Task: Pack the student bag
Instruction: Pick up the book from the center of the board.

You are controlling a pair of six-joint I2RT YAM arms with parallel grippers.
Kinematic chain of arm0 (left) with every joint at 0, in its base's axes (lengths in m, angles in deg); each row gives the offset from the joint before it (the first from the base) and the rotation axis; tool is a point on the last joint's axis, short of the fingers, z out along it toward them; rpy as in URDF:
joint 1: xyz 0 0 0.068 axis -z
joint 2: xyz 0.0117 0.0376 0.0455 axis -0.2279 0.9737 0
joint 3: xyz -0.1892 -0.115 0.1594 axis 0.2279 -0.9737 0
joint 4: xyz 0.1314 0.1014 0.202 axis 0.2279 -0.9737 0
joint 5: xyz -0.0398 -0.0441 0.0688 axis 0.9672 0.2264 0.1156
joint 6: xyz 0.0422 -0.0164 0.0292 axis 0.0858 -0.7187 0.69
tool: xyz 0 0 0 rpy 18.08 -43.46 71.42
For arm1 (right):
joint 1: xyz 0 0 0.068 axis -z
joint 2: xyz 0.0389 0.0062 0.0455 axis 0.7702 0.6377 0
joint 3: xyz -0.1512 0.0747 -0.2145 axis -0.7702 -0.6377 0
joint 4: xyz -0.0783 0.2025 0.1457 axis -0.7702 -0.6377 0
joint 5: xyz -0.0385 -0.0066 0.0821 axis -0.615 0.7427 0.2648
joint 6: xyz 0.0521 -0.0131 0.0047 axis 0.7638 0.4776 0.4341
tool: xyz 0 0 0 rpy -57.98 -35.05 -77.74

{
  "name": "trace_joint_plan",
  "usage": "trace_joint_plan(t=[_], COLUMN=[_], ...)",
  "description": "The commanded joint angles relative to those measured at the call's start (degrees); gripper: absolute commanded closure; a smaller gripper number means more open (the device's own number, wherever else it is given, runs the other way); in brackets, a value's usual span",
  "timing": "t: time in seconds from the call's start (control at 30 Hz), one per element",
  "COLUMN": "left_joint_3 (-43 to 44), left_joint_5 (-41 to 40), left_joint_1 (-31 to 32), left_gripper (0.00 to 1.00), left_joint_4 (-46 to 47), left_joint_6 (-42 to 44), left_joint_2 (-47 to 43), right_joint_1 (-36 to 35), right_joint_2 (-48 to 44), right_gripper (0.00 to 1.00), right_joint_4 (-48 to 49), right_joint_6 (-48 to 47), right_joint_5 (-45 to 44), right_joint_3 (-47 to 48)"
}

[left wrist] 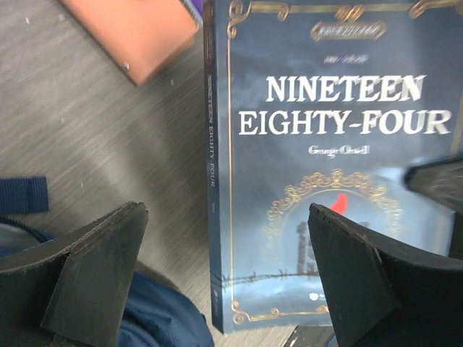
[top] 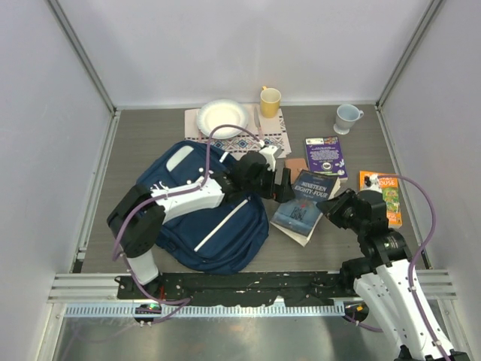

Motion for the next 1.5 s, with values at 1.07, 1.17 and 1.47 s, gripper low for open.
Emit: trace_joint_plan(t=[1.07, 1.17, 1.47], left_joint_3=[-23.1, -23.4, -21.4], left_joint_5=[1.5, -0.2, 2.8], left_joint_1=[-5.9, -5.8, -5.9], left_gripper=[0.0, 0.0, 0.0], left_joint_4=[9.6, 8.2, 8.2], left_joint_6=[-4.8, -4.6, -5.4], left_joint_2=[-17.5, -17.1, -11.1], right_joint_1=[-0.8, -0.8, -2.9], right_joint_2=[18.5, 20.5, 28.1], right_gripper=[0.99, 0.99, 0.99], right_joint_4=[34.4, 34.8, 34.9], right_joint_6=[-5.6, -6.3, -9.9], right_joint_5=[29.9, 29.4, 25.8], right_joint_3=[-11.9, -12.1, -13.7])
